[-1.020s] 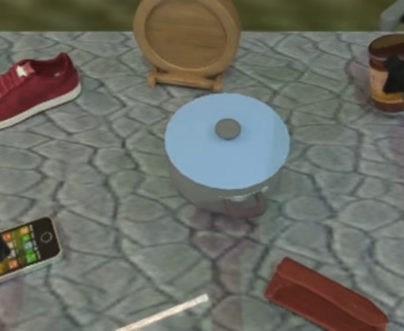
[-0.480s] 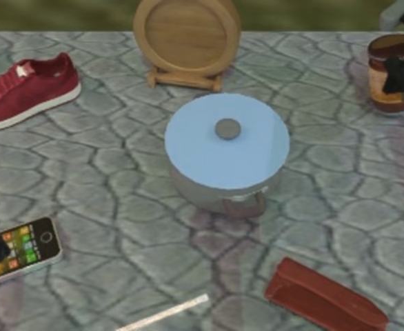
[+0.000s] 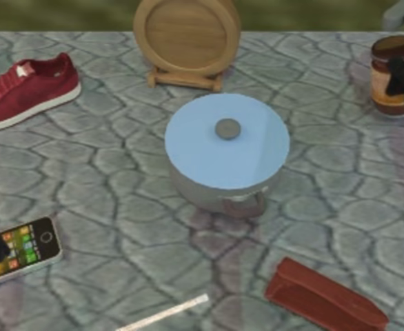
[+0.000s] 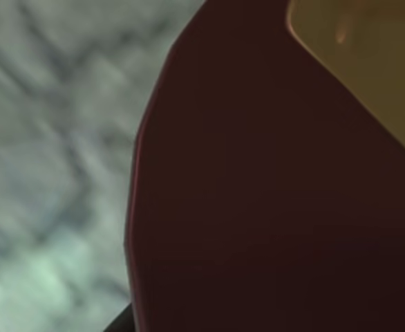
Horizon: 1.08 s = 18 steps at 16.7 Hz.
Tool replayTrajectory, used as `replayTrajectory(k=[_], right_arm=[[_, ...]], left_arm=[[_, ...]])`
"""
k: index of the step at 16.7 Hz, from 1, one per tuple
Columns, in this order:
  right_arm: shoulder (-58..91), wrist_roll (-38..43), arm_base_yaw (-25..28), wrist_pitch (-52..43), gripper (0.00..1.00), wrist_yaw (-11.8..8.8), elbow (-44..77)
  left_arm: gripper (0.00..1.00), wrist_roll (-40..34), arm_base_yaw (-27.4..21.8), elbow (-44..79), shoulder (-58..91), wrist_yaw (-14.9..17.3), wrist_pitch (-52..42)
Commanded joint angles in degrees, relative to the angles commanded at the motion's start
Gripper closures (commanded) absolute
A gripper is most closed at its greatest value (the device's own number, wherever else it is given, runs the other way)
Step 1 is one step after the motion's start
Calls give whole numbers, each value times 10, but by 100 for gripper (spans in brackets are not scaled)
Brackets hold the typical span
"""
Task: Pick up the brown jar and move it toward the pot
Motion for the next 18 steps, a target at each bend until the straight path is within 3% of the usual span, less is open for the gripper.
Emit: replayTrajectory(k=[11, 18], right_arm=[[-242, -7, 1, 6, 100, -4, -238], [-273, -6, 0, 5, 100, -4, -269]], left_arm=[[0, 0, 0, 0, 0, 0, 0], [0, 0, 0, 0, 0, 0, 0]])
